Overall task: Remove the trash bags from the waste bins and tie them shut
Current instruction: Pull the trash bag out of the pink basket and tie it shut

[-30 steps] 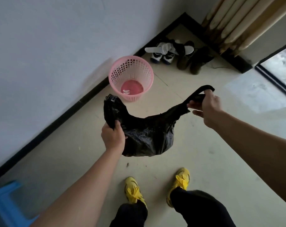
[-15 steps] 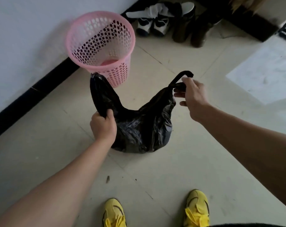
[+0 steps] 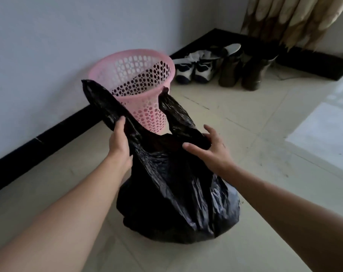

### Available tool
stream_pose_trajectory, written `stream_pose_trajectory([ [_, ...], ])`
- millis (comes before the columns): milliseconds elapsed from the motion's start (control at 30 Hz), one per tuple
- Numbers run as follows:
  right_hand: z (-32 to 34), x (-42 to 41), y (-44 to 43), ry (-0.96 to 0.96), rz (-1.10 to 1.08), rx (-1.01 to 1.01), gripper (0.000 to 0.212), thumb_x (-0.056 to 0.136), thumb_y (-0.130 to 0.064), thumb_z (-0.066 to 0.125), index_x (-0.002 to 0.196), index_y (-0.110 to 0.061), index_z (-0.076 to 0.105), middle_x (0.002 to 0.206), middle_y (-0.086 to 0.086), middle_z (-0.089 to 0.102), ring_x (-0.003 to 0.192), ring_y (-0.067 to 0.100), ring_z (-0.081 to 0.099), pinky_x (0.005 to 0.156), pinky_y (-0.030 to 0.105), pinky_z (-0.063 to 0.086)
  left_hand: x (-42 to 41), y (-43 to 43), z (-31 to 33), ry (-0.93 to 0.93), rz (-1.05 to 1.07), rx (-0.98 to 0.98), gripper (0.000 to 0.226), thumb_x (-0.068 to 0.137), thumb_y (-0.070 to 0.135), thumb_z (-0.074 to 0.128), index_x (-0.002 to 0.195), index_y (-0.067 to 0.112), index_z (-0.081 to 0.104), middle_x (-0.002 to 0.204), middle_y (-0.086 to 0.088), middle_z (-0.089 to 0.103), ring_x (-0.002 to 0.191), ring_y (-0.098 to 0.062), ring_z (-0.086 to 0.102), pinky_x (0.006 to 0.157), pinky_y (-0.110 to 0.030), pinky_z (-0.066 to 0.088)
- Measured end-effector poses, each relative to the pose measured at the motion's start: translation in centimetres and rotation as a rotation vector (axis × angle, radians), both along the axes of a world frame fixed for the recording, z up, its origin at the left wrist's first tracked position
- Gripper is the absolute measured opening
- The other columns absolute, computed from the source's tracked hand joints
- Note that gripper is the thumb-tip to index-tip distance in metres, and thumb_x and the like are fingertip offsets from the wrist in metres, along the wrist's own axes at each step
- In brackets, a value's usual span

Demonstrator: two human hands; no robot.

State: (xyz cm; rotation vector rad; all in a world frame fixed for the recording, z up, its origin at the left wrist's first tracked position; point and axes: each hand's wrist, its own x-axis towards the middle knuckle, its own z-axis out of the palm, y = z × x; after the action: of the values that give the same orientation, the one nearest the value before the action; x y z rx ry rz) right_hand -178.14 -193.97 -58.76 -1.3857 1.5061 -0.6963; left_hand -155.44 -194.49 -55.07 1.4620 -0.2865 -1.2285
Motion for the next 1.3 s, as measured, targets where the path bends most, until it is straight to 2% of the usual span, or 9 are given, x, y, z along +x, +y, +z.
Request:
stream_pose_trajectory([
  [167,-0.3,0.1,0.3,0.172,-0.035,0.091,0.101,0.068,-0.058,0.079,0.149,-0.026,0.029,0.144,0.006,0.049,0.127,0.026,0.051,0.103,0.040,0.045,-1.4,2.6,-0.2,0.065,-0.413,-0.028,0.073,0.063,0.061,0.076,0.122,0.020,0.063,0.117,-0.009,0.070,0.108,-0.029,0.067,0.100,-0.045,0.047],
  [333,-1.0,-0.5,0.4,0.198,-0.058,0.040,0.010,0.087,-0.031,0.066,0.090,-0.022,0.069,0.084,0.003,0.070,0.078,0.022,0.065,0.069,0.032,0.050,-1.0,5.8,-1.0,-0.138,-0.564,0.053,0.093,0.020,0.059,0.090,0.103,0.023,0.066,0.105,-0.001,0.071,0.101,-0.017,0.063,0.087,-0.034,0.048],
  [400,-0.8,-0.9,0.4,-0.023,-0.228,0.118,0.026,0.093,-0.027,0.057,0.073,-0.012,0.064,0.072,0.008,0.062,0.068,0.021,0.060,0.061,0.032,0.042,-1.2,6.8,-1.5,-0.172,-0.672,0.083,0.091,0.022,0.054,0.092,0.104,0.021,0.068,0.102,0.001,0.073,0.096,-0.012,0.064,0.087,-0.032,0.048],
  [567,1.4,-1.8,0.5,-0.287,-0.536,0.253,0.039,0.095,-0.035,0.050,0.085,0.001,0.061,0.072,0.010,0.059,0.066,0.026,0.058,0.061,0.032,0.044,-3.2,8.1,-1.0,-0.325,-0.522,0.085,0.035,0.065,0.029,0.084,0.092,0.009,0.073,0.089,-0.006,0.076,0.079,-0.014,0.070,0.065,-0.020,0.051],
  [733,3.0,-2.2,1.1,-0.517,-0.629,0.346,0.030,0.091,-0.033,0.054,0.087,-0.004,0.062,0.077,0.012,0.062,0.070,0.031,0.063,0.074,0.044,0.055,-2.8,6.9,0.3,-0.106,-0.122,0.031,0.033,0.071,0.028,0.082,0.095,0.009,0.070,0.093,-0.009,0.073,0.087,-0.026,0.070,0.080,-0.034,0.055],
  [900,3.6,-1.6,1.5,-0.725,-0.485,0.342,0.045,0.086,-0.049,0.059,0.104,-0.008,0.068,0.090,0.012,0.072,0.076,0.029,0.069,0.072,0.042,0.058,-3.6,6.0,0.9,0.213,-0.029,0.010,0.034,0.081,0.020,0.072,0.113,0.009,0.067,0.107,-0.014,0.072,0.094,-0.032,0.070,0.077,-0.041,0.056],
  [1000,3.9,-1.4,2.0,-0.647,-0.197,0.161,0.056,0.077,-0.053,0.073,0.115,-0.013,0.068,0.104,0.009,0.075,0.093,0.024,0.073,0.080,0.034,0.058,-4.0,5.6,1.4,0.265,-0.049,0.002,0.032,0.084,0.025,0.066,0.111,0.010,0.068,0.108,-0.013,0.072,0.094,-0.031,0.069,0.072,-0.037,0.056],
  [1100,3.8,-1.0,2.7,-0.460,-0.115,0.008,0.057,0.067,-0.028,0.088,0.116,-0.013,0.062,0.102,0.007,0.074,0.087,0.020,0.073,0.072,0.026,0.059,-4.1,5.3,1.8,0.244,-0.028,0.018,0.032,0.082,0.026,0.068,0.108,0.008,0.066,0.102,-0.013,0.071,0.089,-0.032,0.069,0.068,-0.037,0.056],
  [1300,4.1,0.0,3.1,-0.273,-0.216,0.010,0.013,0.092,-0.017,0.061,0.087,-0.009,0.071,0.080,0.011,0.071,0.069,0.023,0.068,0.066,0.036,0.057,-4.4,5.6,2.0,0.189,0.025,0.050,0.029,0.087,0.013,0.057,0.115,0.004,0.062,0.103,-0.016,0.068,0.084,-0.032,0.066,0.079,-0.044,0.056],
])
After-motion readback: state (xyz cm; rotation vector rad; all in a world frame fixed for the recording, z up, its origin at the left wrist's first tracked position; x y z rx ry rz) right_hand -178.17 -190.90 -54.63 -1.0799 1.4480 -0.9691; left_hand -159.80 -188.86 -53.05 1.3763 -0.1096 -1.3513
